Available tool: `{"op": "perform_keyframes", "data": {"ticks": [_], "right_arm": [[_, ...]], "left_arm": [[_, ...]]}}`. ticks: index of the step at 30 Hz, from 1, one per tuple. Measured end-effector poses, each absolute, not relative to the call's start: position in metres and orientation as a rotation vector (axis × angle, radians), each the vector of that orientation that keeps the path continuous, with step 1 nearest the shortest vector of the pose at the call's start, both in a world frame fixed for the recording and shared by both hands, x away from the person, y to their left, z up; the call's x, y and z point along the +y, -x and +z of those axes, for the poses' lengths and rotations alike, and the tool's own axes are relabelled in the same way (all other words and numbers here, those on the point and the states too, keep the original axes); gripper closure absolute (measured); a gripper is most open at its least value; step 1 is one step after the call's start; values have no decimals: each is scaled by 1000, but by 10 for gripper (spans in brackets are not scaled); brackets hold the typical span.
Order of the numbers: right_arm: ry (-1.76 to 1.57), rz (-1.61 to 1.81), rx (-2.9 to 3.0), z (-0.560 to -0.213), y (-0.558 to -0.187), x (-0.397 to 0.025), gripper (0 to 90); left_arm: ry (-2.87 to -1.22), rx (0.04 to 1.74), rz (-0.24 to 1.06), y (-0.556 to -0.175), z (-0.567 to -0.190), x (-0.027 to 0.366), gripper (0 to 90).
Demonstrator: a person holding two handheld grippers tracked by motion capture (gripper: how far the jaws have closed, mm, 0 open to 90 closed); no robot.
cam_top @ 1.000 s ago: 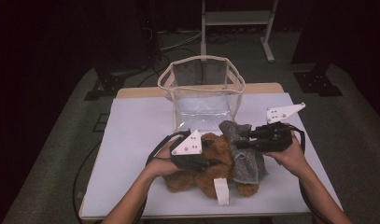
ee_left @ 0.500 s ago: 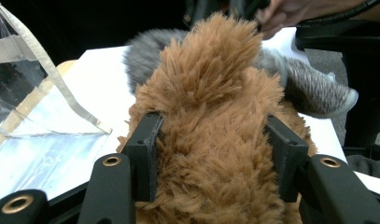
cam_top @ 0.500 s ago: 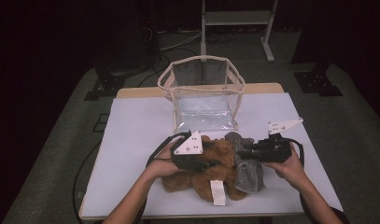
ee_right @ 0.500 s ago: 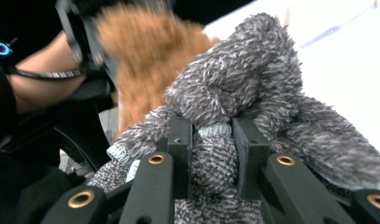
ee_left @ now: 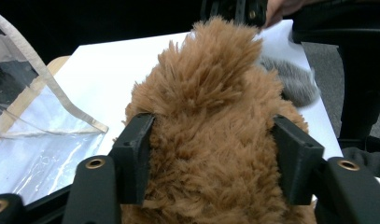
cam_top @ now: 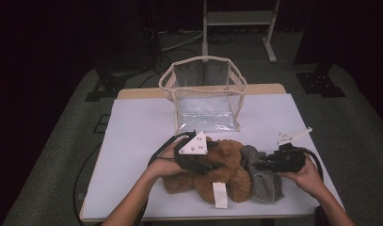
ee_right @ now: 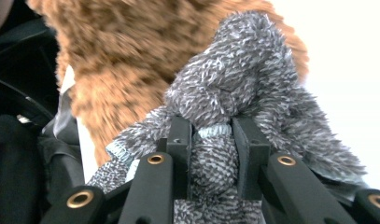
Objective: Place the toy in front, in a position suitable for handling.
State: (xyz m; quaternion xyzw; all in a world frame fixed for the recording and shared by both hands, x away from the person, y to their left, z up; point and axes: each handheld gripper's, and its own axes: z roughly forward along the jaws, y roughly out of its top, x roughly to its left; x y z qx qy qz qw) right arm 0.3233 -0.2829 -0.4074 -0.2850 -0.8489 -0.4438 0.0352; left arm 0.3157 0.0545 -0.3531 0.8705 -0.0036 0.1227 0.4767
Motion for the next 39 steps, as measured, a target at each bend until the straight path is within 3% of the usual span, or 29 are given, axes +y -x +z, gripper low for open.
{"op": "perform_keyframes", "data": {"ticks": [8, 16, 25, 34, 39], "right_arm": [[1073, -1301, -2670, -410, -319, -330, 700], [1140, -1299, -2650, -420, -313, -346, 693], [1135, -1380, -2690, -397, -304, -357, 686], [1123, -1375, -2671, -398, -306, -356, 511], [1103, -1418, -2659, -388, -307, -355, 472]], "left_arm": [[-2108, -10, 272, -313, -344, 61, 334], [-2069, 33, 292, -311, -337, 79, 273], [-2043, 87, 336, -309, -334, 105, 232], [-2029, 166, 363, -307, -339, 129, 181], [-2020, 208, 358, -307, -345, 140, 163]]}}
